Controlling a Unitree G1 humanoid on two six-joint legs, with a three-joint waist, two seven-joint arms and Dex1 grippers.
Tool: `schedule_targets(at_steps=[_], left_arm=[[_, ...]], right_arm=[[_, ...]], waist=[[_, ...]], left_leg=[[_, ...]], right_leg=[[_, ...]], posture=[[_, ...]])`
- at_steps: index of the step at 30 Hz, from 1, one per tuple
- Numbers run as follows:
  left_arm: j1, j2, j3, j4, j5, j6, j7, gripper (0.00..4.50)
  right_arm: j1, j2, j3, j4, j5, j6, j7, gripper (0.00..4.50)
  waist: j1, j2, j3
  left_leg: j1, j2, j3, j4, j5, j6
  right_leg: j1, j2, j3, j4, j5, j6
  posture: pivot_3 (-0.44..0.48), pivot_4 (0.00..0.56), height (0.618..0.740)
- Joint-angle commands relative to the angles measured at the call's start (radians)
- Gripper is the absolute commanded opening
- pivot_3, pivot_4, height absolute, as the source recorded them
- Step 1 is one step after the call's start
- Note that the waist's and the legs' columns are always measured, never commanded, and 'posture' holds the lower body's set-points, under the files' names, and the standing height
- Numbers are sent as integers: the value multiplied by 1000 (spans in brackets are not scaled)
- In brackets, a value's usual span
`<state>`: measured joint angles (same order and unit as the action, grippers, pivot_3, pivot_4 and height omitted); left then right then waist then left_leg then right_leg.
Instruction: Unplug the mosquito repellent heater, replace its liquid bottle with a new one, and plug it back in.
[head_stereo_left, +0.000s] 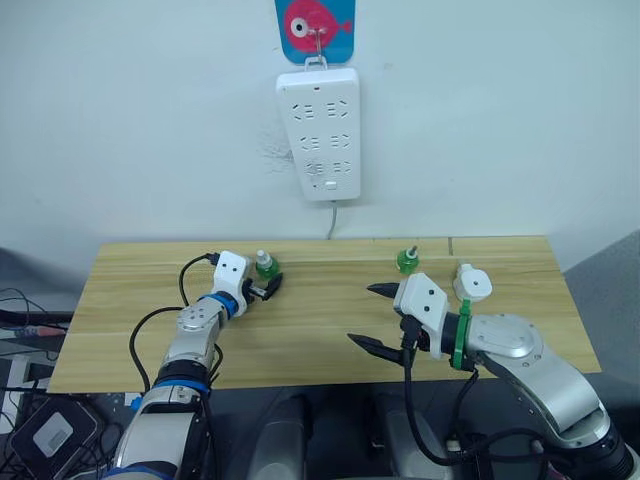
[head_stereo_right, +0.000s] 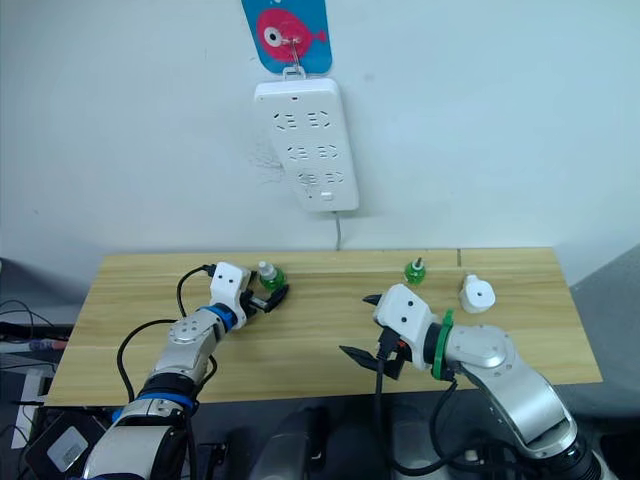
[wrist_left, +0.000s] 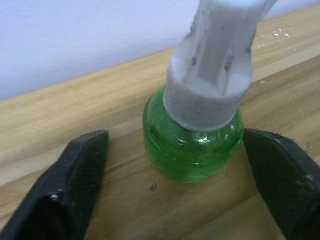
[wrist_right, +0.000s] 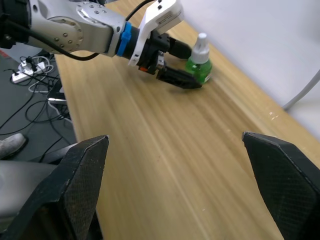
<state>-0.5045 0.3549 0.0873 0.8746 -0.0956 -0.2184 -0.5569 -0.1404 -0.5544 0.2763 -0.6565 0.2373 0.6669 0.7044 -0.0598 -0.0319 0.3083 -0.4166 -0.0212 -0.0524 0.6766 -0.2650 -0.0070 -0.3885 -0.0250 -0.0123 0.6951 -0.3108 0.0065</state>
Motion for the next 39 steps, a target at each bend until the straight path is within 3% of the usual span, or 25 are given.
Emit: schedule_targets(at_steps=[1, 5, 11, 17, 28, 32, 39], left_arm=[[1, -9, 14, -22, -10, -37, 11, 3275], [-2, -11, 14, -25, -6, -50, 20, 2219], [39, 29, 6, -92, -5, -66, -18, 2216], [142, 101, -16, -375, -42, -19, -153, 2216], [193, 231, -149, -874, -245, 344, -519, 2216], [161, 275, -206, -955, -274, 456, -607, 2216], [96, 291, -241, -955, -250, 448, -661, 2216]], right_arm=[[17, -12, -13, -57, 22, 7, -5, 4500], [28, -17, -17, -72, 34, 23, -21, 4500], [56, -23, -23, -91, 40, 30, -35, 4500], [37, -13, -43, -76, 59, 16, -25, 4500], [-139, 16, -55, -28, 169, 42, 37, 4500], [-222, 71, -37, 13, 203, 78, 27, 4500], [-305, 110, 57, 86, 146, 61, 13, 4500]], waist=[[0, 0, 3], [0, 0, 5], [-1, 0, 10], [-4, 0, 10], [2, 3, 7], [2, 5, 6], [1, 5, 5]], left_leg=[[0, 0, 0, 0, 0, 0], [0, 0, 0, 0, 0, 0], [-1, 0, 0, 0, 0, 0], [0, 0, 0, -1, 0, 0], [-1, 0, -1, -1, 0, -1], [-1, 0, -1, -1, 1, -1], [-1, 0, 0, -1, 3, -5]], right_leg=[[0, 0, 0, 0, 0, 0], [0, 0, 0, -1, 0, 0], [0, 0, 0, -2, 0, 0], [0, 0, 0, -3, 0, 1], [1, -1, -1, -7, 1, 2], [1, 0, -1, -6, 1, 2], [0, 0, -1, -6, 1, 2]], posture=[[-150, 352, 740], [-153, 354, 740], [-161, 352, 740], [-145, 325, 740], [-115, 262, 740], [-118, 249, 740], [-124, 241, 740]])
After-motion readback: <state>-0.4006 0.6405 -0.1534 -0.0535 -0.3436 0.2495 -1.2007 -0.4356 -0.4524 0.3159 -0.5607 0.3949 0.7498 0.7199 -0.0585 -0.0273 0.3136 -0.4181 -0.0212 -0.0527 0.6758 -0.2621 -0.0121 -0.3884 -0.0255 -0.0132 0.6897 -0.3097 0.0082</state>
